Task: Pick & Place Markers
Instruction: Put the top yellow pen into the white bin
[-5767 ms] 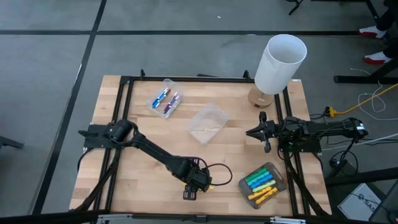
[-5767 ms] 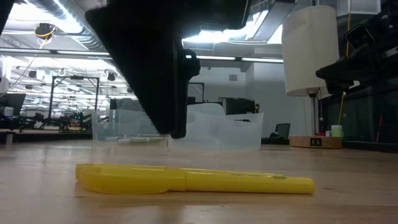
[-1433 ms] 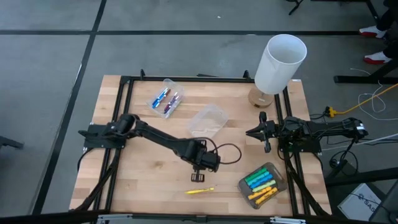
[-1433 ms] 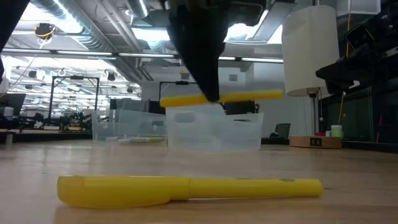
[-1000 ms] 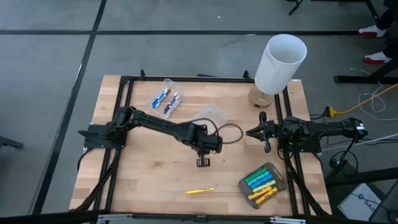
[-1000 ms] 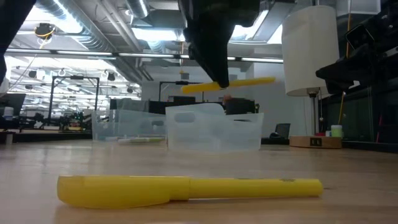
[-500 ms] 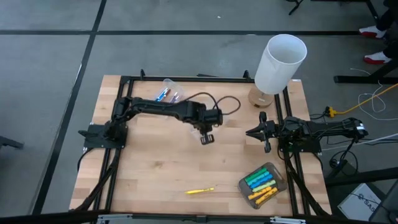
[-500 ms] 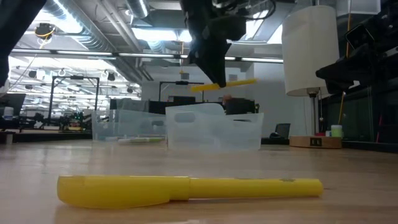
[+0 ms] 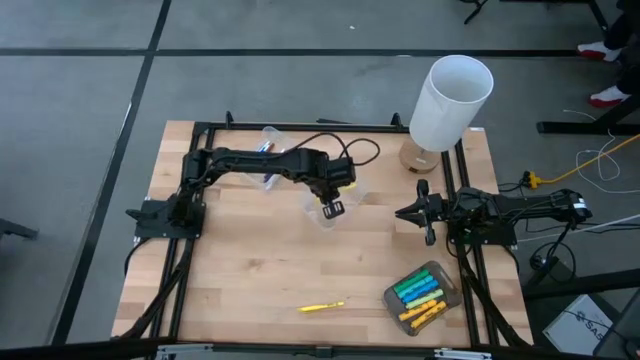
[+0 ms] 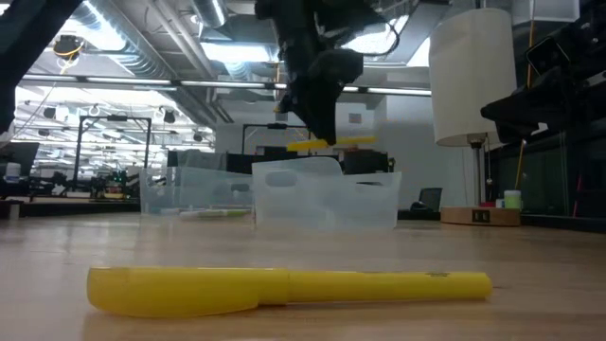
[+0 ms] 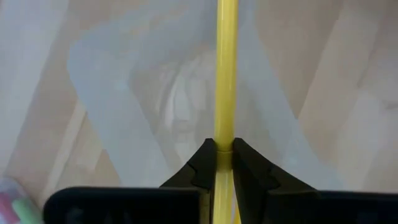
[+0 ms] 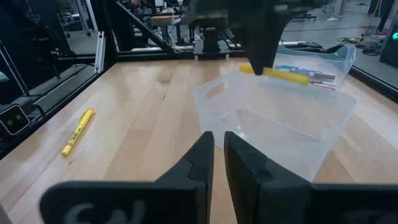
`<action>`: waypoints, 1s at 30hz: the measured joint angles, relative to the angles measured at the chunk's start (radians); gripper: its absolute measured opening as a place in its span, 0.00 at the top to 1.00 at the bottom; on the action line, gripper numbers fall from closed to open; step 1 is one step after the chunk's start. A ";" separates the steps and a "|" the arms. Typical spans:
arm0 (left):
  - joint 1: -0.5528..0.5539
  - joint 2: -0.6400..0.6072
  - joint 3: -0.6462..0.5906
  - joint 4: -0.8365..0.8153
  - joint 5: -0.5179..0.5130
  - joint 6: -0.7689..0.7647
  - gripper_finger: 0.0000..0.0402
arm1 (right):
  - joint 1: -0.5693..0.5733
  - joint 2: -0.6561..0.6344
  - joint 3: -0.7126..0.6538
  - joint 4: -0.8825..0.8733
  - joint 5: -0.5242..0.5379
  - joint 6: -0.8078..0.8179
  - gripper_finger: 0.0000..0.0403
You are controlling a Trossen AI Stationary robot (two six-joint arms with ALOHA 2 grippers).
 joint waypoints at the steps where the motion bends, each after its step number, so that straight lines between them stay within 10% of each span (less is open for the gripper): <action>1: 0.003 0.000 -0.012 0.001 0.005 -0.011 0.93 | 0.000 0.000 0.000 0.000 0.000 0.000 0.90; 30: 0.067 0.000 -0.102 0.051 0.068 -0.109 0.86 | 0.000 0.000 0.000 0.000 0.000 0.000 0.90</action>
